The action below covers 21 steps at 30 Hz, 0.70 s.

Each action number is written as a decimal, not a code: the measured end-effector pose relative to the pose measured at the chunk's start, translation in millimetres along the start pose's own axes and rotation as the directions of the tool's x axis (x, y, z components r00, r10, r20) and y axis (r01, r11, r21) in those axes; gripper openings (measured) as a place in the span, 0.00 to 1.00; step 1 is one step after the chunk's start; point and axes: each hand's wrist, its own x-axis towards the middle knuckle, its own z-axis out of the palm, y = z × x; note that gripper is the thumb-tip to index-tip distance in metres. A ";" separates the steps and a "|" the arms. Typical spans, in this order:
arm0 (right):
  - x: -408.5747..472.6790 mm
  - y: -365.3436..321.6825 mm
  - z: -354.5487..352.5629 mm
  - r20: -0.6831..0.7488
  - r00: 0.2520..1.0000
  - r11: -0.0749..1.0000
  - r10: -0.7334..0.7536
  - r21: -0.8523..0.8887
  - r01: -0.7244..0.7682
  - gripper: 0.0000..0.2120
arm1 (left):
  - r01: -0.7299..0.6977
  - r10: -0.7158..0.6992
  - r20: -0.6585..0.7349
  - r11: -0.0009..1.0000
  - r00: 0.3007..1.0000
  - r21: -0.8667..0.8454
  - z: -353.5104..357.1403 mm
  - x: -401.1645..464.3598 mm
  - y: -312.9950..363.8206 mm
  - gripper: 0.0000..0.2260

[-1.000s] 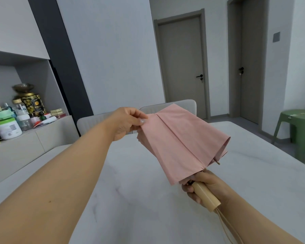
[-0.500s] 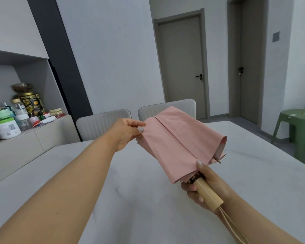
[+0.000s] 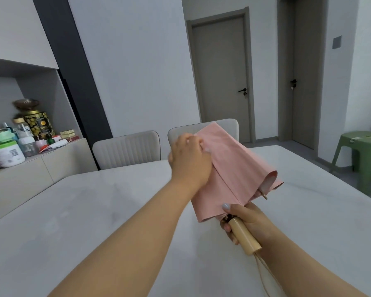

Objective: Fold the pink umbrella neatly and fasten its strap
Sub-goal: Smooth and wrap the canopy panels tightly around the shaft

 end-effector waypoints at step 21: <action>-6.3 -9.4 4.2 -0.056 0.996 0.997 0.069 0.024 -0.068 0.09 | 0.610 -0.288 0.580 0.018 0.762 -0.792 43.7 -33.3 -17.7 0.31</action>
